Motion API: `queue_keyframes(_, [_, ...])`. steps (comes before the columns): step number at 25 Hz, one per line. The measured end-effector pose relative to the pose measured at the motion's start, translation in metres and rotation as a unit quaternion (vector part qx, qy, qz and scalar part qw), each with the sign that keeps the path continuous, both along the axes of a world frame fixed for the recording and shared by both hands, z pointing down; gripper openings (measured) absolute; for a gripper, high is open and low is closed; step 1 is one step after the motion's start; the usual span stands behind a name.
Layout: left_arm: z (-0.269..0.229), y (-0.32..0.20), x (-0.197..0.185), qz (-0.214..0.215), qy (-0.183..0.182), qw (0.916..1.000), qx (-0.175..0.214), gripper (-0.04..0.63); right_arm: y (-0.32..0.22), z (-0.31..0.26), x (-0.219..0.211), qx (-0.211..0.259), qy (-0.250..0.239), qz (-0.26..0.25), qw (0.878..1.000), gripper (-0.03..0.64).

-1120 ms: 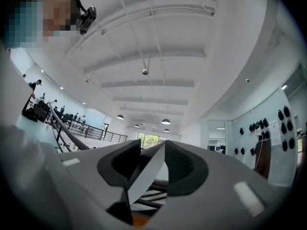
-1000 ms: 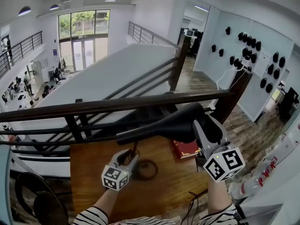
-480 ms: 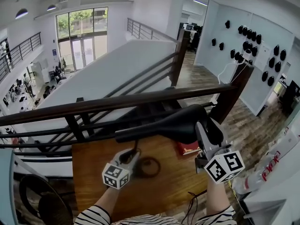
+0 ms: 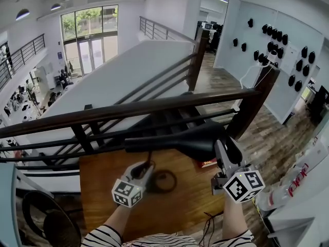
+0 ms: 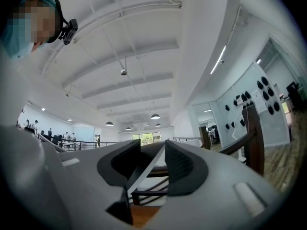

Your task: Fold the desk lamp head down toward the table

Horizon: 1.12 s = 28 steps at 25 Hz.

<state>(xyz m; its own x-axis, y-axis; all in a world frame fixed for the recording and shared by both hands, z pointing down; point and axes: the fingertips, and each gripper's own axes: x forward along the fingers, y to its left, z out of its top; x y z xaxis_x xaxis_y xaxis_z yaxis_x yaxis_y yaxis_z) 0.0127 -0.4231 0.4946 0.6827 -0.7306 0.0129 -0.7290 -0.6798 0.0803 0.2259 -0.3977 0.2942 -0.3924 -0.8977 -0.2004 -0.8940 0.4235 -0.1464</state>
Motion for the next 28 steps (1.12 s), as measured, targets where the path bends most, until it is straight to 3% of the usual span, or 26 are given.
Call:
queue_keyframes(12, [-0.002, 0.007, 0.007, 0.029, 0.011, 0.9995, 0.009, 0.145, -0.007, 0.085, 0.005, -0.106, -0.070, -0.014, 0.992, 0.166])
queue_keyframes(28, [0.001, 0.018, 0.016, 0.075, 0.035, 0.9963, 0.019, 0.283, -0.013, 0.159, -0.030, -0.174, -0.008, -0.035, 0.984, 0.157])
